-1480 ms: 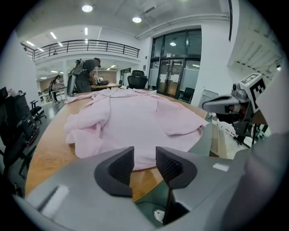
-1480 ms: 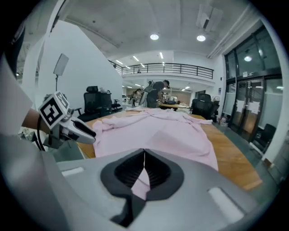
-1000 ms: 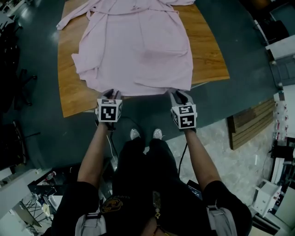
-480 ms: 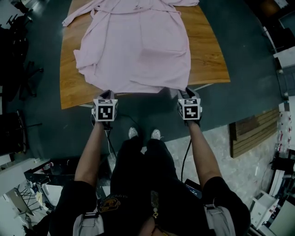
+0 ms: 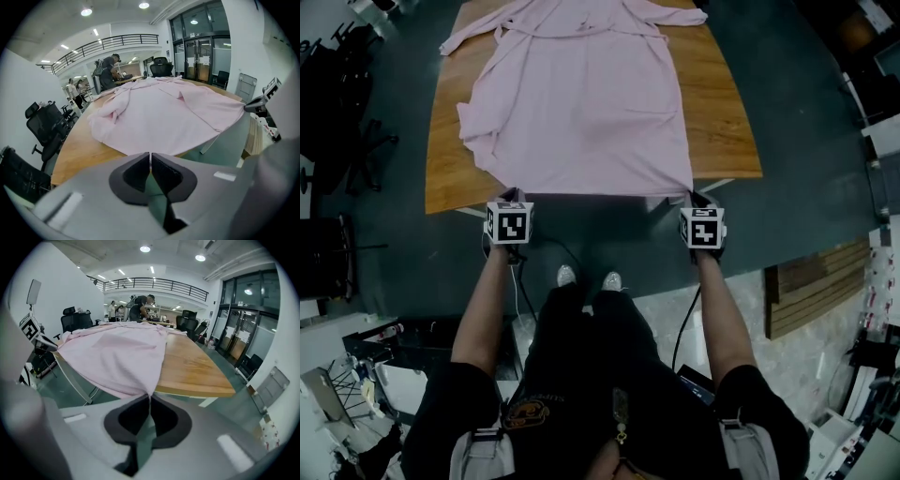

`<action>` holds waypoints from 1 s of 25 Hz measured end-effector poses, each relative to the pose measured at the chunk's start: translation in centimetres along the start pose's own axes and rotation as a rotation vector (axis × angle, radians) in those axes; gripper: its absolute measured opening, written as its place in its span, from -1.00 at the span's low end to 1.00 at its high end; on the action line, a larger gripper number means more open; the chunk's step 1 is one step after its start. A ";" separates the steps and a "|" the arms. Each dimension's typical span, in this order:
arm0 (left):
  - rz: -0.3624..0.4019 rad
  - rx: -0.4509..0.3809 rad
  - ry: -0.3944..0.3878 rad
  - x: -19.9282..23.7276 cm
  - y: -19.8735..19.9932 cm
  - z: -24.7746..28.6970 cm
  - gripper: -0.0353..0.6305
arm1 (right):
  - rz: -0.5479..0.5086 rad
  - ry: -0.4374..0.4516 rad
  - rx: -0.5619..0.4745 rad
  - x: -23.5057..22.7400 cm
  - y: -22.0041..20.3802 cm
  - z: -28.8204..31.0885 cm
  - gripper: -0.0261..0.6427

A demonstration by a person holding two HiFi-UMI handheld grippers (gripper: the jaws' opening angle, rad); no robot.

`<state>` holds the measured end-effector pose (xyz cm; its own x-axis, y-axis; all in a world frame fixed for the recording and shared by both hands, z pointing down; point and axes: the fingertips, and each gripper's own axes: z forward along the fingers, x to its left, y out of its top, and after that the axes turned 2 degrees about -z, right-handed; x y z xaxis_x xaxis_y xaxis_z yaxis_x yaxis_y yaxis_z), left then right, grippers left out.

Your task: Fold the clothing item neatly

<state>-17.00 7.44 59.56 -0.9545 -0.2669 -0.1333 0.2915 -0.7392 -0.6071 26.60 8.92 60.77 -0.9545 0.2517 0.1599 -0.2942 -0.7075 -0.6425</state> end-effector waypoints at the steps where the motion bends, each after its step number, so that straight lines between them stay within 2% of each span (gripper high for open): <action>1: -0.003 0.005 0.004 -0.1 -0.3 0.0 -0.84 | 0.000 0.001 0.002 -0.2 -0.2 -0.1 -0.88; 4: -0.008 0.014 0.013 -0.6 -1.1 -0.1 -0.82 | -0.007 0.031 0.009 0.0 -0.8 -0.2 -0.86; 7: -0.025 0.011 0.021 -0.6 -1.4 -0.4 -0.76 | -0.022 0.059 -0.006 0.2 -0.6 -0.7 -0.73; 9: -0.042 0.001 0.020 -0.6 -1.5 -0.8 -0.75 | -0.029 0.064 -0.036 0.1 0.2 -1.2 -0.65; 15: -0.063 -0.042 0.040 -1.6 -0.4 -2.2 -0.75 | -0.053 0.109 -0.122 0.3 3.8 -1.9 -0.65; 19: -0.085 -0.084 0.063 -0.5 0.9 -3.3 -0.75 | -0.090 0.177 -0.186 3.7 7.3 -1.6 -0.65; 25: -0.116 -0.149 0.094 4.4 2.8 -4.0 -0.75 | -0.155 0.259 -0.232 10.4 12.3 -0.9 -0.65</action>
<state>-20.62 6.69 54.11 -0.9849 -0.1211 -0.1241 0.1732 -0.6602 -0.7309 13.14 3.47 53.85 -0.8471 0.5232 0.0929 -0.3870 -0.4876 -0.7826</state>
